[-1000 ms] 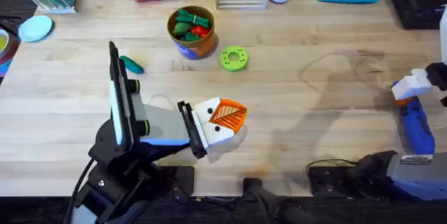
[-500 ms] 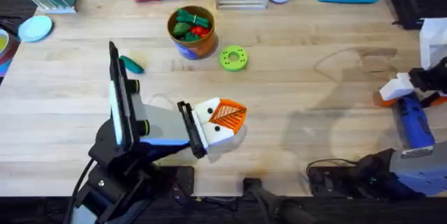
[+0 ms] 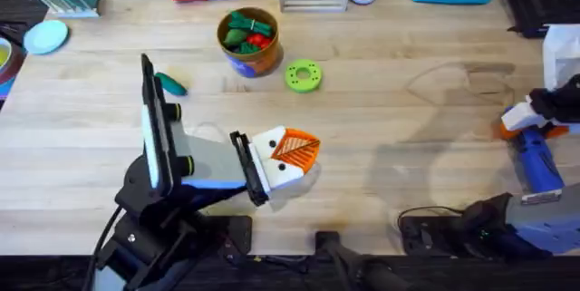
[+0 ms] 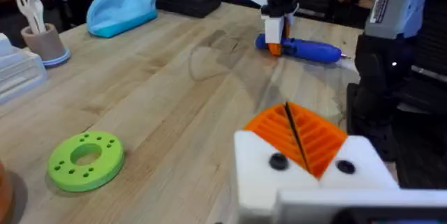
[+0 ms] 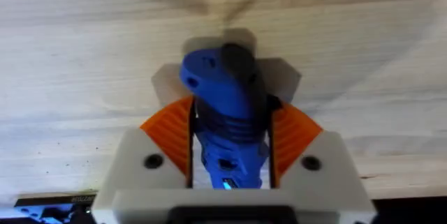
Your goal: Pick up the gripper from the table and insert it into the empty holder that is missing its gripper. Then pick up a screw, insert it into the mounting hole, and use the screwdriver to tighten it. Finally, clean up the table by picking up the vegetable and placing it into the bucket.
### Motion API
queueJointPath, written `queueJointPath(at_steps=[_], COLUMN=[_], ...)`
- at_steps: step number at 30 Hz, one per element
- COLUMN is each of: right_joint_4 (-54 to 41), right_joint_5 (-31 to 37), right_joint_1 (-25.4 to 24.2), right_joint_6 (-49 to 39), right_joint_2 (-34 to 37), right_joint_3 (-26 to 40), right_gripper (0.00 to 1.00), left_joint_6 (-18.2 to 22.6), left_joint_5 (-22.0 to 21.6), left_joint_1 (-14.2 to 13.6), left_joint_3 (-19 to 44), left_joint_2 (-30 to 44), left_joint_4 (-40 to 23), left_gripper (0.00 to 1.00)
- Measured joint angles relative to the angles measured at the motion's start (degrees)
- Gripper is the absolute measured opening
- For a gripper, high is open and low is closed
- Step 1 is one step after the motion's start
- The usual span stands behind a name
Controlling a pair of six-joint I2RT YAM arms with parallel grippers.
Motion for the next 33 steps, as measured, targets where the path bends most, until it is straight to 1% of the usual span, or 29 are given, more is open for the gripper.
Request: queueJointPath(at_steps=[3,6,9,15,18,27,33], right_joint_4=[-0.1,0.0,0.1,0.2,0.3,2.1,6.8], right_joint_5=[0.0,0.3,0.7,0.6,-0.9,-11.7,-15.7], right_joint_1=[0.0,0.0,0.0,0.0,0.0,0.0,0.0], right_joint_6=[0.0,0.0,0.0,0.0,0.2,1.7,7.3], right_joint_2=[0.0,0.1,0.2,-0.3,-2.3,-12.6,-22.3], right_joint_3=[0.0,0.0,0.0,-0.2,-0.4,-0.4,-0.5], right_gripper=[0.335,0.220,0.150,0.147,0.147,0.147,0.147], left_joint_6=[0.0,0.0,0.0,0.0,0.0,0.0,0.0], left_joint_5=[0.0,0.0,0.0,0.0,0.0,0.0,0.0], left_joint_1=[0.0,0.0,0.0,0.0,0.0,0.0,0.0], left_joint_3=[0.0,0.0,0.0,0.0,0.0,0.0,0.0], left_joint_2=[0.0,0.0,0.0,0.0,0.0,0.0,0.0], left_joint_4=[0.0,0.0,0.0,0.0,0.0,0.0,0.0], left_gripper=[0.014,0.014,0.014,0.014,0.014,0.014,0.014])
